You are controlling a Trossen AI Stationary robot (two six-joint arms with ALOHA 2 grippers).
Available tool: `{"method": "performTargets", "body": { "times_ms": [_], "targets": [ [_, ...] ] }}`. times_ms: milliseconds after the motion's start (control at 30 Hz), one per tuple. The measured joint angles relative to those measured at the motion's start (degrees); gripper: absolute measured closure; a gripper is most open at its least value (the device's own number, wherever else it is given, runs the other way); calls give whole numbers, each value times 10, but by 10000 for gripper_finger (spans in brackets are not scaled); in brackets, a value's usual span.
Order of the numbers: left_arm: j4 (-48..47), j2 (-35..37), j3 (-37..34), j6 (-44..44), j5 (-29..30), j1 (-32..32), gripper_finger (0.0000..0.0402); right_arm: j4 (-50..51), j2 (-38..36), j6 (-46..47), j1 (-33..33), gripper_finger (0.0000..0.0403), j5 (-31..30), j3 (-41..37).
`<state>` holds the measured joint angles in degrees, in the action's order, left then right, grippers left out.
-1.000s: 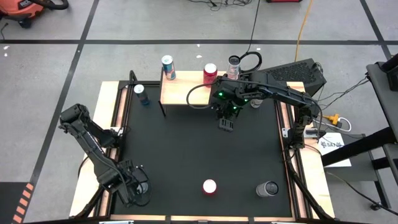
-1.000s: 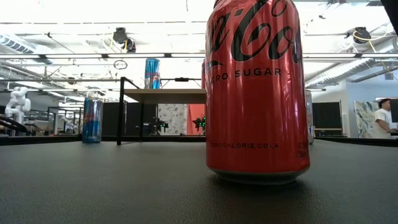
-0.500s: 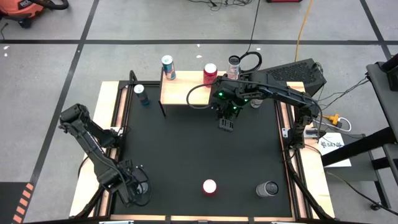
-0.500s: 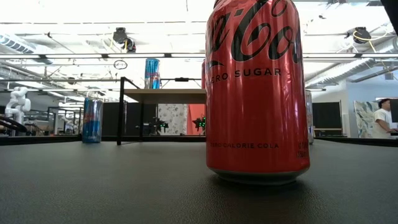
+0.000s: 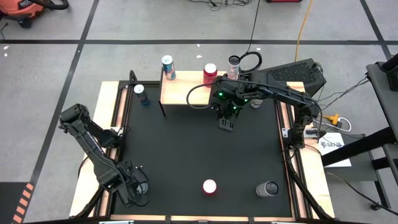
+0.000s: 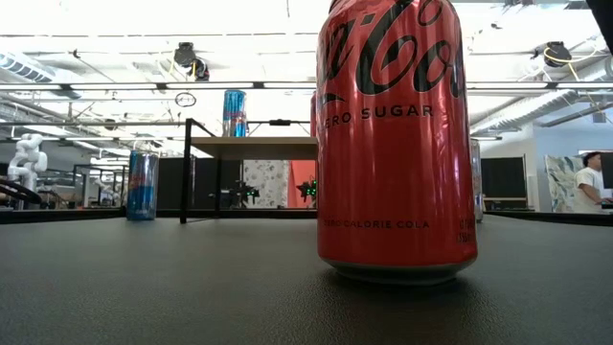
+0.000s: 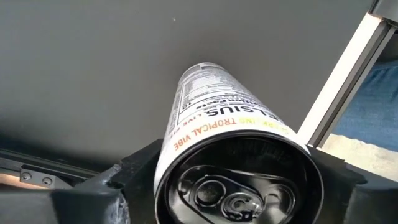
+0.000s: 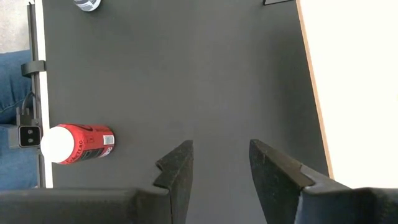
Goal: Place canned beverage on shelf
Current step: Put the bottom white orange soda can on the shelf
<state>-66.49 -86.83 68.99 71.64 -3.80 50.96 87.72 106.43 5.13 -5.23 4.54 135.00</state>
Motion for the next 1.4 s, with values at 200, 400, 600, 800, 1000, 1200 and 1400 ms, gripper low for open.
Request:
{"method": "performTargets", "body": {
  "times_ms": [200,400,600,800,1000,1200,1400],
  "targets": [
    [0,0,0,0,20,0,112,0,0,0,0,259,0,0],
    [1,0,0,0,36,0,112,0,0,0,0,259,0,0],
    [0,0,0,-2,12,0,116,0,0,0,0,259,0,0],
    [3,0,0,-20,12,0,153,0,0,0,0,259,0,0],
    [5,0,0,-21,12,0,162,0,0,2,0,259,0,0],
    [9,2,0,-41,16,-6,162,0,0,2,0,259,0,0],
    [20,9,0,-70,20,-28,162,-5,0,2,0,259,-2,0]
  ]
}}
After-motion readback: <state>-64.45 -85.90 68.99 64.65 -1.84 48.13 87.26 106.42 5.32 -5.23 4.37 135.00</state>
